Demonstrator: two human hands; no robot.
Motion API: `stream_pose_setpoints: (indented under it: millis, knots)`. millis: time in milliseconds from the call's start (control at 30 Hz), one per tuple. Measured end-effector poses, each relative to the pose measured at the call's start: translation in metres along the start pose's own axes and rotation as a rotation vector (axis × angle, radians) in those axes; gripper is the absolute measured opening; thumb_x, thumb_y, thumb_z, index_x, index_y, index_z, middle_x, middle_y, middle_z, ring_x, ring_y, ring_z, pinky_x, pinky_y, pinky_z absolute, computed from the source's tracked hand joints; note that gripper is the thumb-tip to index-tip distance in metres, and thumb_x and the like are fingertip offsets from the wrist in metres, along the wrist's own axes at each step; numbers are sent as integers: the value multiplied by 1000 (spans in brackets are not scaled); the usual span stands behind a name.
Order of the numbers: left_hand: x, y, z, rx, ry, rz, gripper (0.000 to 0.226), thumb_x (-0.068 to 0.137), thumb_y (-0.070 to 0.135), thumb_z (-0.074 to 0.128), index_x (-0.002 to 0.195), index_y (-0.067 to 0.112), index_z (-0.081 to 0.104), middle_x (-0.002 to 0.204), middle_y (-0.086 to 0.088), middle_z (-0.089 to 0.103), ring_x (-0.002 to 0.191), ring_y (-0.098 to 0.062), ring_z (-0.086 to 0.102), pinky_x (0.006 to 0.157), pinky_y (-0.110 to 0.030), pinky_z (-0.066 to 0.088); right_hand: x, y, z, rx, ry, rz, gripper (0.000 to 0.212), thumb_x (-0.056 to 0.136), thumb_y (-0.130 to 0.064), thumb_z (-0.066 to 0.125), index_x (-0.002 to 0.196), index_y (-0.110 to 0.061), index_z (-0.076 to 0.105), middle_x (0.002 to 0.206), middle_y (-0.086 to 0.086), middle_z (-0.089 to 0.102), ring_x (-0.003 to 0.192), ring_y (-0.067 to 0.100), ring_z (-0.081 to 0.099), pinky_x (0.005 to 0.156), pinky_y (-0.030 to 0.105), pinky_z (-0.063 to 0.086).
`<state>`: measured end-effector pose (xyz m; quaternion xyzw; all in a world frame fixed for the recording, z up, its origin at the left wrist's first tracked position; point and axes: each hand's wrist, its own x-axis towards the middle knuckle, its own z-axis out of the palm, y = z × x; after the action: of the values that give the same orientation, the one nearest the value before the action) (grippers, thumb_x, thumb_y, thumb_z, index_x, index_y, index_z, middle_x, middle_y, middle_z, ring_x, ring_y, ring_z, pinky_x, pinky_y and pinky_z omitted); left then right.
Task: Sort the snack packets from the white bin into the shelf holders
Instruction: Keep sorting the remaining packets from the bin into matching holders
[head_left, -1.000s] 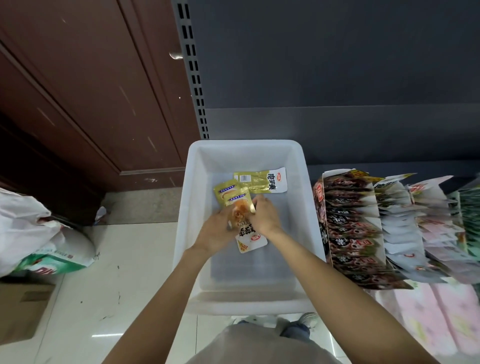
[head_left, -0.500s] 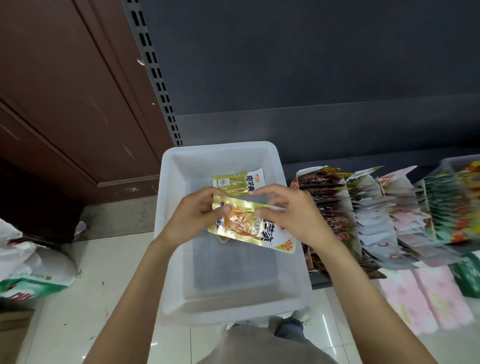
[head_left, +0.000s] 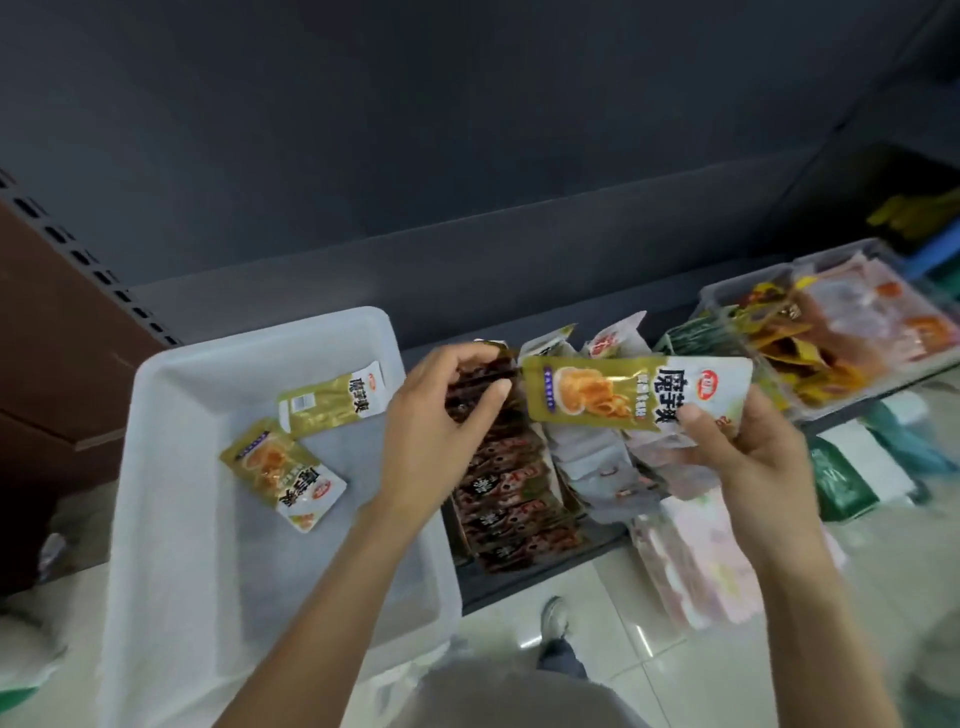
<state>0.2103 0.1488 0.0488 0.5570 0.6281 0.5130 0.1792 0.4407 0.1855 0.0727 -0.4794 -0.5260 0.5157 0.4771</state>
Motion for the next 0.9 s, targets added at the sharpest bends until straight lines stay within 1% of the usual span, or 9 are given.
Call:
stream_pose_setpoints:
  millis: [167, 267, 333, 433, 533, 567, 700, 800, 900]
  knots:
    - [31, -7, 45, 535, -37, 113, 41, 89, 30, 61, 128, 19, 53, 127, 0, 57, 126, -18, 44, 109, -39, 31, 49, 13, -49, 62, 160, -27, 23, 94, -8, 55, 115, -16, 58, 92, -10, 71, 83, 7, 68, 60, 18, 54]
    - [43, -10, 61, 799, -236, 135, 57, 89, 39, 58, 139, 16, 43, 138, -3, 51, 139, -17, 31, 118, -48, 6, 80, 16, -56, 49, 113, -79, 22, 95, -8, 54, 113, -21, 57, 99, -9, 67, 88, 7, 66, 62, 20, 55]
    - [42, -11, 69, 914, -359, 177, 57, 87, 39, 59, 139, 19, 44, 135, -3, 54, 138, -14, 32, 116, -51, -5, 100, 13, -56, 10, 52, -151, 21, 96, -10, 54, 107, -27, 57, 100, -8, 66, 89, 5, 65, 64, 22, 56]
    - [34, -7, 79, 970, -297, 292, 45, 72, 14, 76, 116, 22, 66, 99, -2, 72, 105, -18, 63, 114, -51, 7, 132, 3, -51, -147, -90, -305, 10, 97, -14, 53, 105, -19, 56, 95, -10, 64, 84, 3, 63, 64, 24, 54]
    - [28, -2, 87, 926, -237, 271, 58, 59, -9, 77, 106, 25, 72, 73, 2, 72, 64, -17, 66, 113, -42, 18, 158, -8, -39, -443, -321, -535, 11, 97, -22, 52, 103, -15, 56, 84, -8, 63, 74, 9, 62, 61, 38, 55]
    - [27, -2, 89, 927, -235, 272, 62, 56, -11, 76, 105, 26, 72, 72, 2, 72, 59, -17, 65, 111, -39, 21, 164, -11, -32, -549, -389, -622, 13, 96, -24, 52, 104, -15, 57, 81, -6, 63, 71, 14, 61, 60, 41, 52]
    - [23, 0, 93, 923, -242, 246, 68, 50, -13, 78, 103, 28, 72, 74, 3, 73, 59, -16, 64, 93, -27, 35, 172, -15, 1, -872, -608, -811, 10, 95, -20, 54, 104, -21, 58, 81, -11, 59, 75, 19, 61, 60, 32, 45]
    - [21, 5, 95, 919, -231, 209, 74, 49, -11, 79, 108, 33, 70, 69, 7, 70, 55, -16, 57, 71, -20, 38, 168, -4, 25, -1017, -773, -836, 14, 96, -19, 51, 107, -24, 59, 90, -1, 68, 84, 22, 64, 69, 33, 44]
    - [21, 0, 96, 919, -224, 227, 80, 52, -11, 77, 116, 35, 66, 65, 9, 68, 53, -14, 54, 71, -22, 41, 164, 16, 42, -1146, -850, -807, 20, 96, -18, 48, 105, -25, 65, 94, 3, 70, 90, 27, 64, 70, 34, 44]
